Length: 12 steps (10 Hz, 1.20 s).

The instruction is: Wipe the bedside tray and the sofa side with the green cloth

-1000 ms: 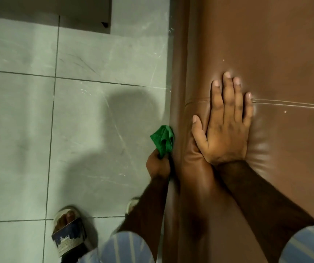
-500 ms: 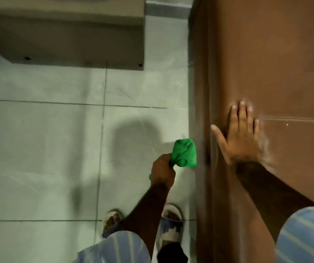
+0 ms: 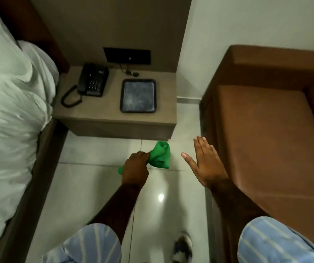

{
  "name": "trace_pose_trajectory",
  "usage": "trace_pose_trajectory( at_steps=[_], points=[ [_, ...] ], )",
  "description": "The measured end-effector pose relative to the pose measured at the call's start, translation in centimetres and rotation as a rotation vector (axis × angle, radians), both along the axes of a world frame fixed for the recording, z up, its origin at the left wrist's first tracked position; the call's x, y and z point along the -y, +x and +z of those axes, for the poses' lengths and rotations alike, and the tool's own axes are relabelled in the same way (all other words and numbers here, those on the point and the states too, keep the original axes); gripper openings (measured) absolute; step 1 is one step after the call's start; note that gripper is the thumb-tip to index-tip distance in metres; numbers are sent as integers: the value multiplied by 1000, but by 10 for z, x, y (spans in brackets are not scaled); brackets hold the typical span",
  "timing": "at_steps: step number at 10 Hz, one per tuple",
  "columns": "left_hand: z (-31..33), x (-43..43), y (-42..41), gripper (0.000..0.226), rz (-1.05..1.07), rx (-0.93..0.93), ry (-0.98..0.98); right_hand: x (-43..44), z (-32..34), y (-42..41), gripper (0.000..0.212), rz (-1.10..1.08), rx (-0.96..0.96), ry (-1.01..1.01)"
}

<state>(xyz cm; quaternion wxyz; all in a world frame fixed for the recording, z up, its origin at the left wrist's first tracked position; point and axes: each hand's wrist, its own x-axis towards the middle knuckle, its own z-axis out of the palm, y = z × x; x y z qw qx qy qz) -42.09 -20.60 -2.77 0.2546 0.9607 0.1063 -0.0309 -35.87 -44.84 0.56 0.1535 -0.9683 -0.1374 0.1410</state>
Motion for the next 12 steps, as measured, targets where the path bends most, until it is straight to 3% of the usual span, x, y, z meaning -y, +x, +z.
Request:
trace_pose_trajectory(
  at_steps=[2,4,6,7,9,10,12],
  points=[
    [17,-56,112,39,-73,81,119,-51,-11,101,116,80,-5,10],
    [-24,-106,213,38,-105,24,139,-88,-84,203,70,135,-158,-15],
    [-81,-148,320,40,-136,-50,262,-122,-143,285,65,185,-206,-53],
    [-114,-155,361,54,-187,-94,280,-133,-176,318,64,166,-163,-40],
    [-175,-146,365,59,-285,-125,251,-153,-240,324,72,169,-48,-101],
    [-187,-149,346,71,-324,-105,259,-154,-246,319,74,167,-36,-123],
    [-143,-155,363,88,-387,-285,188,-148,-181,352,71,173,-162,-21]
  ],
)
